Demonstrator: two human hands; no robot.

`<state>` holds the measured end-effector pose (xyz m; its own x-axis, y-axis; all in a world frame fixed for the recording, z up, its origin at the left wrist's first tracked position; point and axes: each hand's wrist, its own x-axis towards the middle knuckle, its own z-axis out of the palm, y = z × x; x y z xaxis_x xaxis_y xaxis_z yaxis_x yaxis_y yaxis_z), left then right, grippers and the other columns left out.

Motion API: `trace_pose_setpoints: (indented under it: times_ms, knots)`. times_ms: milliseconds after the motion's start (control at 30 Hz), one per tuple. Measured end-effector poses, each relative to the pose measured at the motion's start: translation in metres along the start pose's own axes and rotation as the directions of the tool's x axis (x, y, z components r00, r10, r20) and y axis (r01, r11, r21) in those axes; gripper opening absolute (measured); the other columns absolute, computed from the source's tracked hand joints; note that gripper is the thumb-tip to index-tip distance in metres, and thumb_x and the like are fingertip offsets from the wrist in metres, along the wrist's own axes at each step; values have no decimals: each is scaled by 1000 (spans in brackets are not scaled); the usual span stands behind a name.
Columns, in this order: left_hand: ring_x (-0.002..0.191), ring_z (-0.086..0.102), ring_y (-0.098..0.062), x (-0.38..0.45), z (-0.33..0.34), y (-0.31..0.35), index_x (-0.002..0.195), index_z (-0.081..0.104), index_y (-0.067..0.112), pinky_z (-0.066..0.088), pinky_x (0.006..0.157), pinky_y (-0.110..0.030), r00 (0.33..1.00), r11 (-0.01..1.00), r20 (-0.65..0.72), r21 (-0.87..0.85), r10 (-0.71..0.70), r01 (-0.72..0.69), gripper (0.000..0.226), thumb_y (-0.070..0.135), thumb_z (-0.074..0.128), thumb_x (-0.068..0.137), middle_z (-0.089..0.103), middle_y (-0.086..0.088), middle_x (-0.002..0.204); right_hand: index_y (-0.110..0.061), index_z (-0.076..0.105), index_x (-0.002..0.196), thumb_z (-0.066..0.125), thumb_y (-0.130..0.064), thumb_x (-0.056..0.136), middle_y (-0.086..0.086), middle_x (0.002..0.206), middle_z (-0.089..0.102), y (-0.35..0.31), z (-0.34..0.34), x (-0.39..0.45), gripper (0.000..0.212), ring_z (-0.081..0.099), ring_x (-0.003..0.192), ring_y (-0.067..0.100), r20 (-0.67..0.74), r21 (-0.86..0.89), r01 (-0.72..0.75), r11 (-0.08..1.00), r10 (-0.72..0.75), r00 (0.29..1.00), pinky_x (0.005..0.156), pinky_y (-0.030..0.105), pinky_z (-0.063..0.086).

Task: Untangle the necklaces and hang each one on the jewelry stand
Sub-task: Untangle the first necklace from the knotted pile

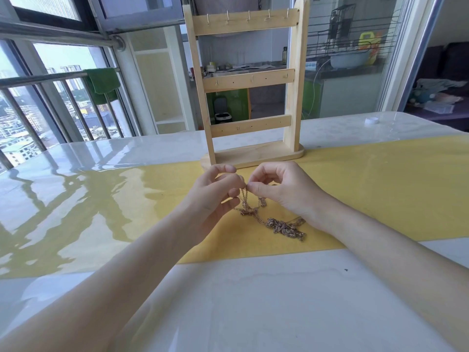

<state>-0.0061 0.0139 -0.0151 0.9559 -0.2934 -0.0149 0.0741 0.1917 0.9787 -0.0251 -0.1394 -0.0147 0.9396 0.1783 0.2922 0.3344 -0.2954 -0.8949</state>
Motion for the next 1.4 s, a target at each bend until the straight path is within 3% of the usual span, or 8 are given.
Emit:
trace_pose_setpoints:
  times_ms: [200,400,567,767,1000,1100,1200,1400]
  knots:
    - [50,42,-7,0,-1,2,80,50,11,43,48,-17,997,993,18,-84,-75,77,15,0,59,86,50,-5,77,-15,59,67,63,-4,83,-7,66,56,0,0,0,20,49,64,3,-58,-25,22,999,-23,998,67,13,42]
    - [56,44,-12,-2,8,-4,88,52,8,49,56,-18,994,992,88,120,-59,48,10,-1,55,90,46,-4,70,-14,57,66,61,-3,82,0,66,56,2,-1,2,20,48,60,8,-121,147,-34,989,52,991,65,18,43]
    - [55,47,-7,-3,6,-5,73,62,8,49,61,-16,999,941,29,340,-14,3,16,7,60,89,46,1,61,-11,56,69,68,-4,76,1,67,59,3,3,1,15,51,61,8,-121,87,-35,996,46,992,68,25,45]
    - [56,46,-10,-3,3,-1,79,61,5,49,58,-18,995,971,7,219,-102,98,11,10,62,88,47,0,62,-14,52,77,65,2,83,0,68,56,3,-1,2,21,50,62,9,-107,131,-8,991,22,994,65,17,45]
    - [54,44,-9,-4,3,1,78,58,9,45,50,-18,988,979,7,133,-154,152,11,10,56,89,48,1,62,-17,69,84,61,2,78,-8,69,59,5,4,2,22,50,65,5,-57,-331,168,929,-197,979,64,18,45]
    - [57,45,-9,-3,2,0,74,60,10,44,51,-18,992,976,-8,177,-128,128,14,10,59,88,51,2,64,-13,73,79,63,2,77,-6,69,60,7,2,2,18,51,67,2,-98,-404,222,888,-283,954,62,13,42]
    - [58,47,-8,-3,1,3,73,62,10,45,52,-18,994,972,-25,205,-109,112,13,11,61,86,54,3,64,-15,70,73,63,0,78,-8,65,59,8,1,2,18,52,63,0,-122,-350,178,920,-233,965,62,13,43]
    - [56,45,-8,-1,-1,4,72,64,8,46,52,-16,993,982,-61,153,-103,111,17,8,58,88,52,0,62,-17,70,76,64,-5,85,-5,70,65,2,0,1,17,55,66,2,-47,-58,16,998,-19,999,67,14,47]
